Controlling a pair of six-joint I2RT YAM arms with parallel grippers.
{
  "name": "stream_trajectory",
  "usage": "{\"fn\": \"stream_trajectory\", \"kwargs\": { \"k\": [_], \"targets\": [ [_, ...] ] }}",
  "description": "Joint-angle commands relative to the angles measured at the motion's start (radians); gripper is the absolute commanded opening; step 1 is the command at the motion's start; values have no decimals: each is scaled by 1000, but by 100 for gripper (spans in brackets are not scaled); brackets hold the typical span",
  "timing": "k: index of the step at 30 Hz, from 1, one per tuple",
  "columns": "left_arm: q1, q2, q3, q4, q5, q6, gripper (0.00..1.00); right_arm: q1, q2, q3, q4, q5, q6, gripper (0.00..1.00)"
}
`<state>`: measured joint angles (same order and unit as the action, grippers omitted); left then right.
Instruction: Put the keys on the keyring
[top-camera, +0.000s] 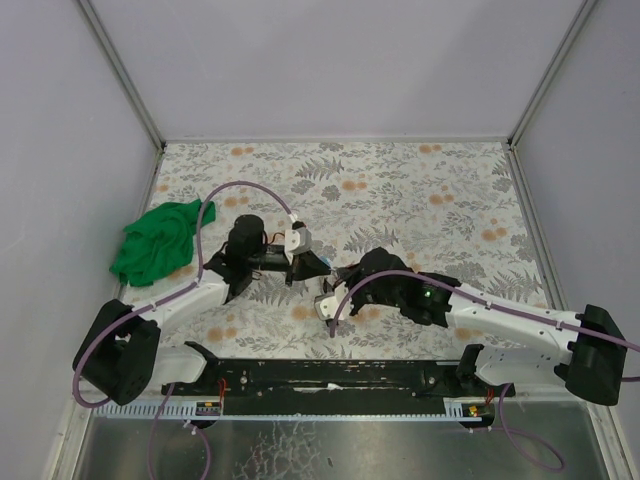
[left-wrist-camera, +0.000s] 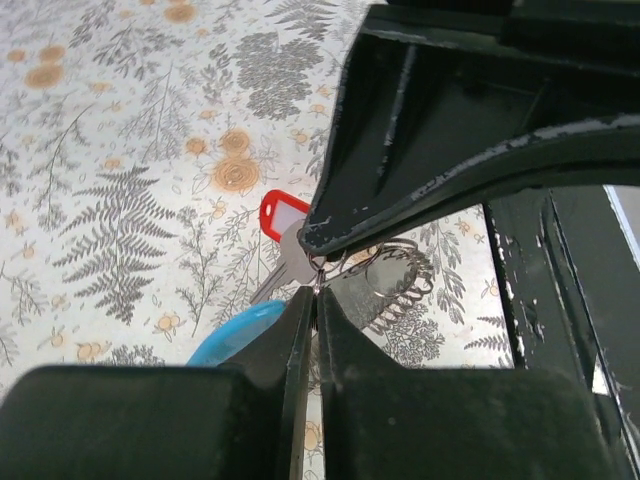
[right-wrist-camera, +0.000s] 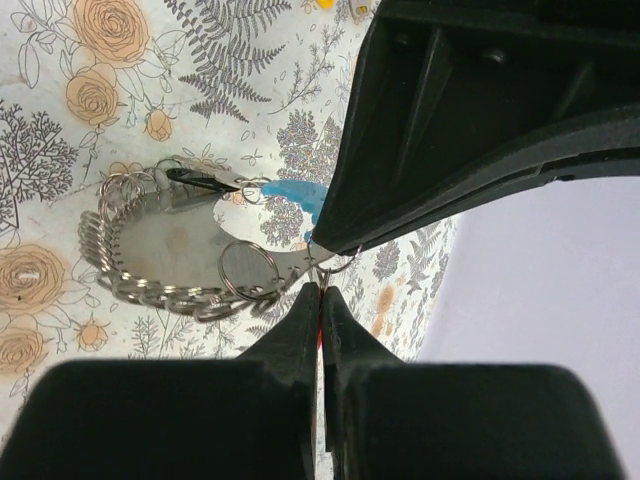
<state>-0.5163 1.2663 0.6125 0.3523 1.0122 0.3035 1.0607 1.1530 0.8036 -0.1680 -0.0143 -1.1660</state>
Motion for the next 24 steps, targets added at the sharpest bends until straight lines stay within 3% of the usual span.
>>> {"fn": "stream_trajectory", "kwargs": {
  "k": [1,10,24],
  "targets": [
    [12,-26,-69,234,-151,-206,0,2,-17,-48,104,42,63,0],
    [-12,-47,-247,753,-357,-510,0,2,14,-123,307,-74,105,0],
    [-142,18,-365,1154,-791,-704,0,-10,20,-167,557,-139,159,0]
  ]
}}
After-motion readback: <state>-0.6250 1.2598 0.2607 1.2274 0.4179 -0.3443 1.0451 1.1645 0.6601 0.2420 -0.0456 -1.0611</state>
